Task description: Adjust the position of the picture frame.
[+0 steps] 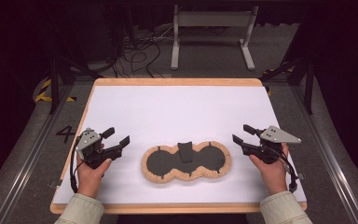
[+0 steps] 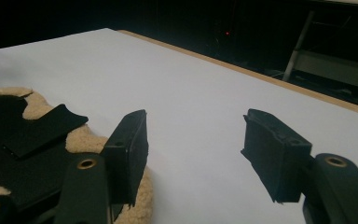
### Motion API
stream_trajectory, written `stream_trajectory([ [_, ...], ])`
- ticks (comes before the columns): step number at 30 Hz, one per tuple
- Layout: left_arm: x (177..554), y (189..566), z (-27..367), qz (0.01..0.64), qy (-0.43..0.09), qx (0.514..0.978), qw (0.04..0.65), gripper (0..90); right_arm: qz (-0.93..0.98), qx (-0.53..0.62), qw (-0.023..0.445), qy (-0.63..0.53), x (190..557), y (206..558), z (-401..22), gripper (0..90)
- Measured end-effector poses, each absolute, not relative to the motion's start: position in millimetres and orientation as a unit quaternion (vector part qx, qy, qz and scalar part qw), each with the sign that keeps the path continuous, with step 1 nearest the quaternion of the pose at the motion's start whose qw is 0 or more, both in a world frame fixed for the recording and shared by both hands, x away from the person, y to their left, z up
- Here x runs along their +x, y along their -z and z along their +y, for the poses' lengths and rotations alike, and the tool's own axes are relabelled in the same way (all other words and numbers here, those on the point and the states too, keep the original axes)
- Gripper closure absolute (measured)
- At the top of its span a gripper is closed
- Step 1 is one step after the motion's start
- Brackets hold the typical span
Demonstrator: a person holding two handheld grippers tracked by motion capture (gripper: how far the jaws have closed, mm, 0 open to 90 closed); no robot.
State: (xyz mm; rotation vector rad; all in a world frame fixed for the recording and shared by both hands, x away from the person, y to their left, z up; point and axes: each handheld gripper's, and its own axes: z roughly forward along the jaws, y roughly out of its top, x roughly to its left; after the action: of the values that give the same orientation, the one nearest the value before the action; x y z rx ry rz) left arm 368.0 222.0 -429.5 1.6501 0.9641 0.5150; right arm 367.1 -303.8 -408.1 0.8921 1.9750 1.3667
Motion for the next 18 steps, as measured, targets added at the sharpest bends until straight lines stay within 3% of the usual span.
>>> stream_trajectory([
  [18, 360.3, 412.0, 199.9, 0.360, -0.229, 0.733, 0.530, 27.1, 0.737, 0.341, 0.281, -0.511, 367.6, 408.6, -305.4, 38.4],
])
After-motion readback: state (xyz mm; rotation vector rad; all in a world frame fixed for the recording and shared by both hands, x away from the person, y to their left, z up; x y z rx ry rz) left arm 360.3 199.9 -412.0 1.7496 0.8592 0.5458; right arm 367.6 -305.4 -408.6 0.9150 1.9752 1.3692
